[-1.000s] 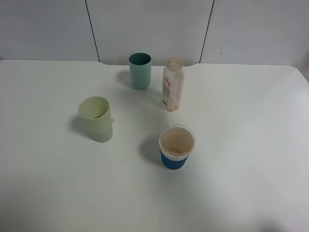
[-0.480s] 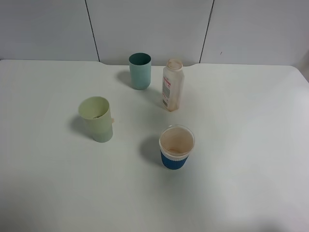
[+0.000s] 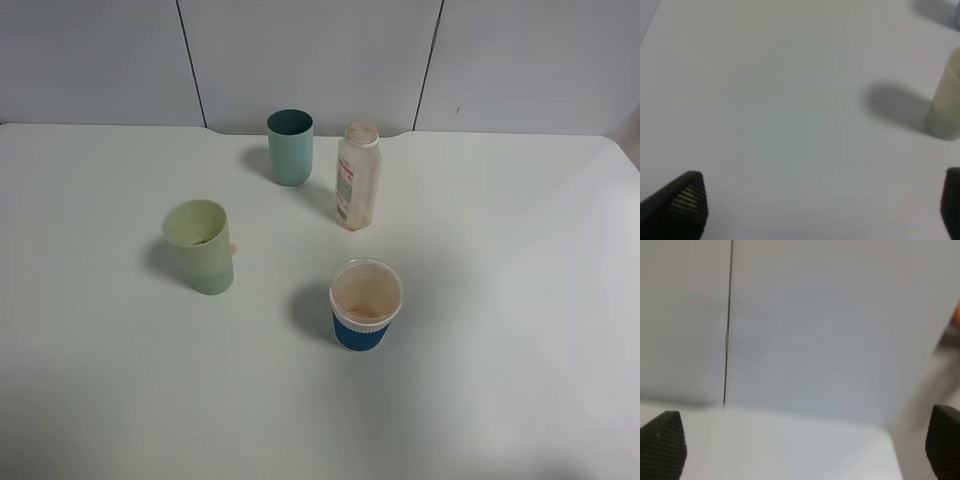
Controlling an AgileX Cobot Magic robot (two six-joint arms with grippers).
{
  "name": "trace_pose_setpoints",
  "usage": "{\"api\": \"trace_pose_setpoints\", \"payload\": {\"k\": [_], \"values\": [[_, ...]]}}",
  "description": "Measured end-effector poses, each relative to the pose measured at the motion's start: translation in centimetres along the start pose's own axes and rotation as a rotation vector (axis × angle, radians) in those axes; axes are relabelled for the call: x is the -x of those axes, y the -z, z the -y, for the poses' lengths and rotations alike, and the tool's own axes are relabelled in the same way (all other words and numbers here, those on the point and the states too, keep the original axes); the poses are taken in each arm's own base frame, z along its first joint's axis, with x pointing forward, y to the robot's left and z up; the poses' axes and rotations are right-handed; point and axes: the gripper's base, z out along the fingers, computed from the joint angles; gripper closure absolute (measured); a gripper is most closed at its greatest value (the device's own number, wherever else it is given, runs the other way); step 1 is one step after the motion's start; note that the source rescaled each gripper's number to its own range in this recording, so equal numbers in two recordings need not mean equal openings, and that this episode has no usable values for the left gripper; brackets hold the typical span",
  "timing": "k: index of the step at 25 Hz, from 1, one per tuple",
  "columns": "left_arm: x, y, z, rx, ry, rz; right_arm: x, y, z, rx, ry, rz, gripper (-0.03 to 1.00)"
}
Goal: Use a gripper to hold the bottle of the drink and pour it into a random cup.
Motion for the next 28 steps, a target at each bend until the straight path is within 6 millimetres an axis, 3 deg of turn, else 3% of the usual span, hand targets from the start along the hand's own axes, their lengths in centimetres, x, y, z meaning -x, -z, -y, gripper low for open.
{"api": "trace_pose_setpoints", "payload": {"k": [4, 7, 12, 18, 28], "values": [[0.0, 0.0, 0.0, 0.000, 0.000, 0.000, -2.3, 1.7, -0.2, -0.001, -0.041, 0.015, 0.02], [0.0, 0.0, 0.0, 0.000, 0.000, 0.000, -4.9, 4.4, -0.2, -0.015, -0.083, 0.044, 0.02], [0.0, 0.0, 0.0, 0.000, 0.000, 0.000, -7.4, 7.3, -0.1, -0.029, -0.117, 0.004, 0.02], [0.0, 0.0, 0.0, 0.000, 0.000, 0.000, -8.9, 7.3, -0.7, 0.013, -0.150, -0.130, 0.02], [0.0, 0.0, 0.0, 0.000, 0.000, 0.000, -12.2, 5.2, -1.7, 0.046, -0.149, -0.294, 0.02]]}}
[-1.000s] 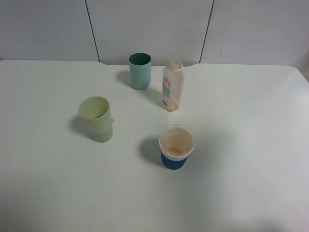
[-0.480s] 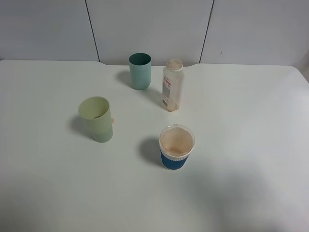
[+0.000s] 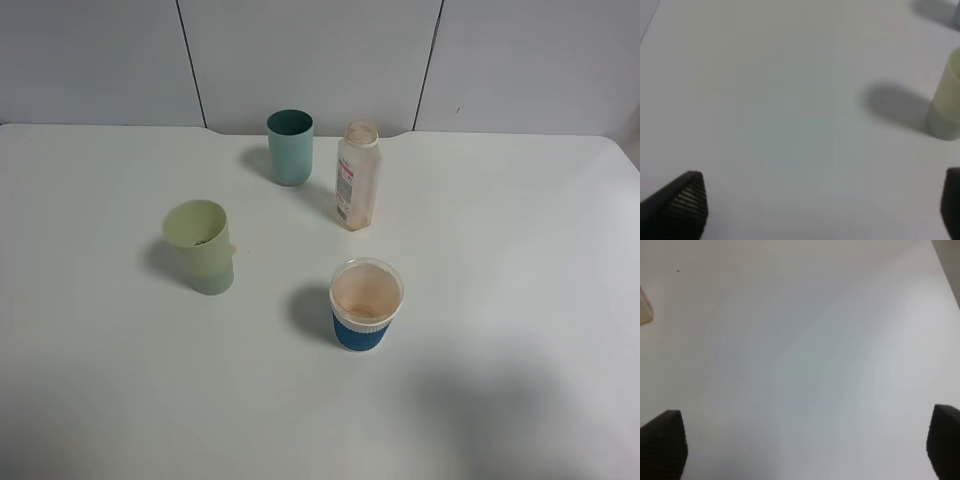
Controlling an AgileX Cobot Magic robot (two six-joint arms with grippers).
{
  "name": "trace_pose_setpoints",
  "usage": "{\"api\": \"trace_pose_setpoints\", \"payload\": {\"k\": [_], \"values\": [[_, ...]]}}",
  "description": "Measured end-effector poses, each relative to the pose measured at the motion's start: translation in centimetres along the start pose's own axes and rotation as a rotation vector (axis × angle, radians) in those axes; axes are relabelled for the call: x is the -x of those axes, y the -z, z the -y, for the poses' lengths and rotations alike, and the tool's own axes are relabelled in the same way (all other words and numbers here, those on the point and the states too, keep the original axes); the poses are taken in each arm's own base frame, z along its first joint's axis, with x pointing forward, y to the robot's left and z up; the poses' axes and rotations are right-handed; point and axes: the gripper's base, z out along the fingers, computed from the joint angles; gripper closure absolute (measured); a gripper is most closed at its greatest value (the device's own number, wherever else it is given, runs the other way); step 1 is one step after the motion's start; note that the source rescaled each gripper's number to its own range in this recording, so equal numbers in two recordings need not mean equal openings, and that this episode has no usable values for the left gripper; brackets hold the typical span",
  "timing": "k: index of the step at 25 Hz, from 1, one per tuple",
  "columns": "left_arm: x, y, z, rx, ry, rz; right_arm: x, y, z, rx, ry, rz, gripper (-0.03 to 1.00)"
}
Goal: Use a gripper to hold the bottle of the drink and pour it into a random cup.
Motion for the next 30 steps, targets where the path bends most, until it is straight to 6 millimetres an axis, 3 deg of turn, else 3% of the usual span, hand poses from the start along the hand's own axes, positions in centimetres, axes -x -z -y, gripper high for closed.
{"api": "trace_pose_setpoints", "payload": {"k": [23, 30], "values": [[0.00, 0.00, 0.00, 0.000, 0.000, 0.000, -0.01, -0.02, 0.00, 0.000, 0.000, -0.001, 0.02], [0.00, 0.00, 0.00, 0.000, 0.000, 0.000, -0.06, 0.07, -0.06, -0.087, -0.043, -0.005, 0.02]]}}
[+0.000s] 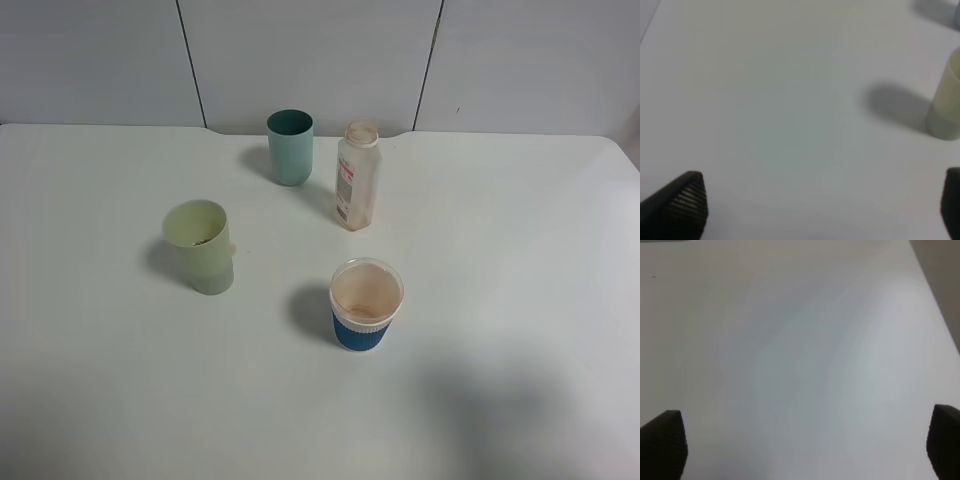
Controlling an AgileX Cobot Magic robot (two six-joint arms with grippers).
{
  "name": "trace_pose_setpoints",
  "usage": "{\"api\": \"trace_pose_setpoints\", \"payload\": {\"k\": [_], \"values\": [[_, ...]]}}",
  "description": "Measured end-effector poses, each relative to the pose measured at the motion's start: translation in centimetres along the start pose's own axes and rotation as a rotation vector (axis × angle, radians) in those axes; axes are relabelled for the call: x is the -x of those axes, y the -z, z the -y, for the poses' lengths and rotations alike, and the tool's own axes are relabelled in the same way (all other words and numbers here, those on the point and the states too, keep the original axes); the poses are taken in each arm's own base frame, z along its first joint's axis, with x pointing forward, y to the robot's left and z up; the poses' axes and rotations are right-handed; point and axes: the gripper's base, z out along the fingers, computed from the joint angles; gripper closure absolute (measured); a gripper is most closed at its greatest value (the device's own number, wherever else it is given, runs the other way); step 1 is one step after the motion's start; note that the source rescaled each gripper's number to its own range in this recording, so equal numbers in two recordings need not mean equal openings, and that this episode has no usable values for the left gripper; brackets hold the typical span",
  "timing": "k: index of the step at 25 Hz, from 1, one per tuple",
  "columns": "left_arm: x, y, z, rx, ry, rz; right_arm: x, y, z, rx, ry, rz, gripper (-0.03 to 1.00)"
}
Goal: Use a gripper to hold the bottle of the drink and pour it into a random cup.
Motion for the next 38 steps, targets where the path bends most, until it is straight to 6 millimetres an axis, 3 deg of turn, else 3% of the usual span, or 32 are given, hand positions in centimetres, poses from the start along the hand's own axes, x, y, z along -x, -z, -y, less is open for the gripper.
{"api": "trace_pose_setpoints", "payload": {"k": [38], "values": [[0.00, 0.00, 0.00, 0.000, 0.000, 0.000, -0.03, 0.06, -0.03, -0.059, -0.029, -0.003, 0.02]]}}
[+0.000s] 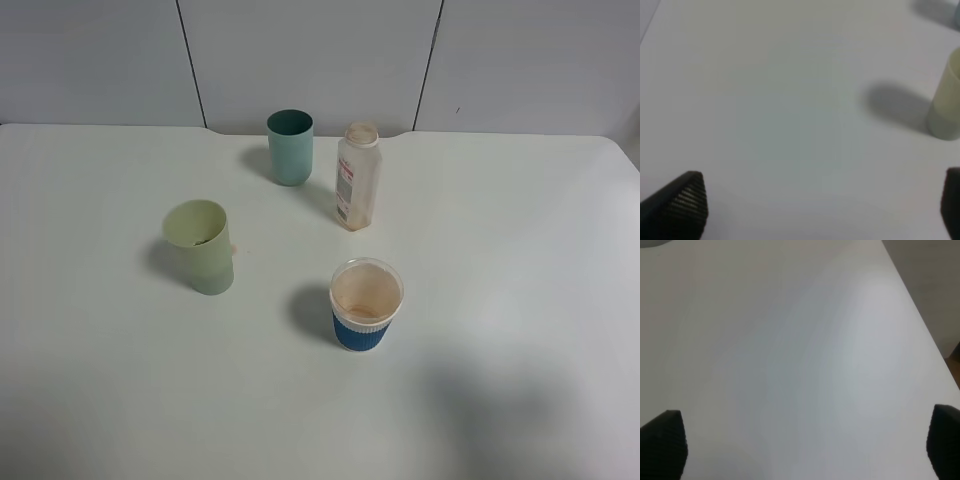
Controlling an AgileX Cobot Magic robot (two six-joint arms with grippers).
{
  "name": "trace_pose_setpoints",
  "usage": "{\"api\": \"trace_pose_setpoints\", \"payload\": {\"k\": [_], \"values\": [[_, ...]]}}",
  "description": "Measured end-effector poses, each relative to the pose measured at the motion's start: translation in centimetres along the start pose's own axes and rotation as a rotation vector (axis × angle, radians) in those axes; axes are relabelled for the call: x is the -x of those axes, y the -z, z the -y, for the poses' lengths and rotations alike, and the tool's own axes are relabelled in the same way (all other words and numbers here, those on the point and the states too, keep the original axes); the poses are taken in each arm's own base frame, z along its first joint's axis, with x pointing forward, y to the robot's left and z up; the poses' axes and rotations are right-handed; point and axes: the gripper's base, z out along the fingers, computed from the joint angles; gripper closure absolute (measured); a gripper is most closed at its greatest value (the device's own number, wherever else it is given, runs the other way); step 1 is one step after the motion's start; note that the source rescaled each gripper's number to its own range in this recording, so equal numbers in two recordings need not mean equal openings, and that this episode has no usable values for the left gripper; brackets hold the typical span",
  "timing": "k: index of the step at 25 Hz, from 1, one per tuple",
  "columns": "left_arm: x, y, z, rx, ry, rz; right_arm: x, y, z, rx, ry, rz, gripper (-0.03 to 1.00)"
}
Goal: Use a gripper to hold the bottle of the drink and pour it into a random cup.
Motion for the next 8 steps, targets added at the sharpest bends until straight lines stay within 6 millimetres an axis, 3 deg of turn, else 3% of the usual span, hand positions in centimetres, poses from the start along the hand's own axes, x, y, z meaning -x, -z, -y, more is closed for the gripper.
{"api": "trace_pose_setpoints", "payload": {"k": [8], "values": [[0.00, 0.00, 0.00, 0.000, 0.000, 0.000, 0.00, 0.00, 0.00, 0.000, 0.000, 0.000, 0.02]]}}
